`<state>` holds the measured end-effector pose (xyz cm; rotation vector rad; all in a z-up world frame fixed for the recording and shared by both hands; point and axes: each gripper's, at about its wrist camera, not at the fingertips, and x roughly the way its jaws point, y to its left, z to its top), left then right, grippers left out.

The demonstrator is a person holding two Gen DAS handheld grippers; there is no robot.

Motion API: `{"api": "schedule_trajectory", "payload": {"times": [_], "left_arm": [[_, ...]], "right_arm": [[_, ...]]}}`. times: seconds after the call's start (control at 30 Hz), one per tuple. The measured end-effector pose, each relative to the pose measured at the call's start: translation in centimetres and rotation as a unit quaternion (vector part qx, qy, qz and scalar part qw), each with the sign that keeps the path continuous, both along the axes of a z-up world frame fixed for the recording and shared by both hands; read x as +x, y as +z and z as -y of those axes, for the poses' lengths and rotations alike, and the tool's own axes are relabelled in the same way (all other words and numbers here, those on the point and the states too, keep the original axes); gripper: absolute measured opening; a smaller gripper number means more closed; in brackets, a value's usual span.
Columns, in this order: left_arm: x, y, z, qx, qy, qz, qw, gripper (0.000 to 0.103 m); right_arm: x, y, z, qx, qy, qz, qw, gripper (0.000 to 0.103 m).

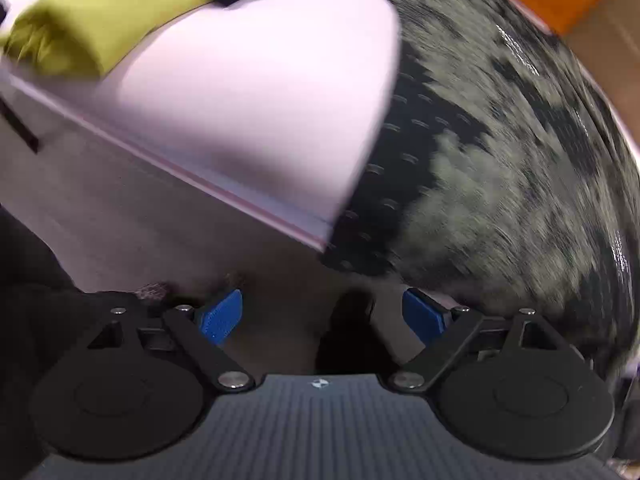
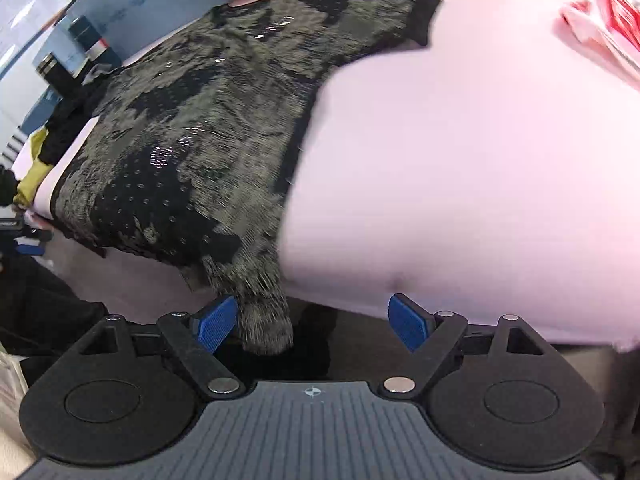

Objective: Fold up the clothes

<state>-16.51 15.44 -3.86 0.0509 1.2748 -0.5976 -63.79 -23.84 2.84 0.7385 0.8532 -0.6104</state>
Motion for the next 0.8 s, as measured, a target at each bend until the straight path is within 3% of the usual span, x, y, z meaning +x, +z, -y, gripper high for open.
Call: {"api": "schedule_trajectory", "payload": {"times": [0.07,0.2,0.27,0.3,0.33,0.4,0.47,0.5,0.53,0.57,0.6,0.63,0.7,0.77,0.8], "left_arm": [[0.8,-0.8,-0.2,-0.042,0.024,0.003,0.9988,0.086],[1.5,-1.5,0.0,-0.053,-0.001,-0.011,0.9986,0.084],[1.7,-1.6,-0.6,-0.028,0.002,-0.031,0.9991,0.040],[1.9,-1.6,-1.0,-0.004,0.011,-0.056,0.9984,0.000],[1.9,-1.3,-1.8,0.006,0.020,-0.072,0.9972,0.001],[1.7,1.2,-3.0,-0.008,0.019,-0.071,0.9973,0.001],[1.8,4.9,-2.7,-0.006,0.000,-0.035,0.9994,0.004],[2.0,6.9,-2.1,-0.007,-0.012,-0.007,0.9999,0.020],[2.4,8.7,-0.9,-0.010,-0.025,0.023,0.9994,0.058],[2.8,10.1,0.4,-0.012,-0.033,0.058,0.9977,0.086],[3.1,11.3,1.8,-0.014,-0.027,0.108,0.9936,0.102],[3.6,12.1,3.6,-0.019,-0.018,0.157,0.9873,0.103],[6.3,11.9,7.6,-0.029,-0.029,0.184,0.9821,0.103],[9.8,9.9,10.8,-0.009,-0.013,0.147,0.9891,0.103],[11.4,8.8,11.4,-0.019,0.003,0.116,0.9930,0.103]], "right_arm": [[0.7,0.4,0.7,-0.004,0.018,0.003,1.000,0.082],[2.8,0.7,2.7,-0.007,0.026,0.010,1.000,0.083],[2.9,0.7,3.6,-0.011,0.011,0.018,1.000,0.083],[3.0,0.7,3.9,-0.015,0.000,0.019,1.000,0.083],[2.8,0.9,4.4,-0.021,-0.013,0.023,0.999,0.083],[2.2,1.3,5.8,-0.032,-0.050,0.038,0.998,0.083],[1.5,1.7,7.4,-0.044,-0.094,0.059,0.993,0.093],[1.2,1.9,8.3,-0.049,-0.116,0.069,0.990,0.093],[1.1,1.9,9.7,-0.051,-0.139,0.080,0.986,0.094],[1.0,1.9,11.1,-0.053,-0.162,0.091,0.981,0.096],[1.1,1.8,12.8,-0.055,-0.183,0.103,0.976,0.097],[1.3,1.7,14.4,-0.057,-0.205,0.115,0.970,0.101],[1.8,0.5,18.1,-0.041,-0.260,0.144,0.954,0.101],[2.3,-1.2,21.3,0.000,-0.315,0.163,0.935,0.100],[2.6,-1.9,22.1,0.031,-0.332,0.171,0.927,0.100]]}}
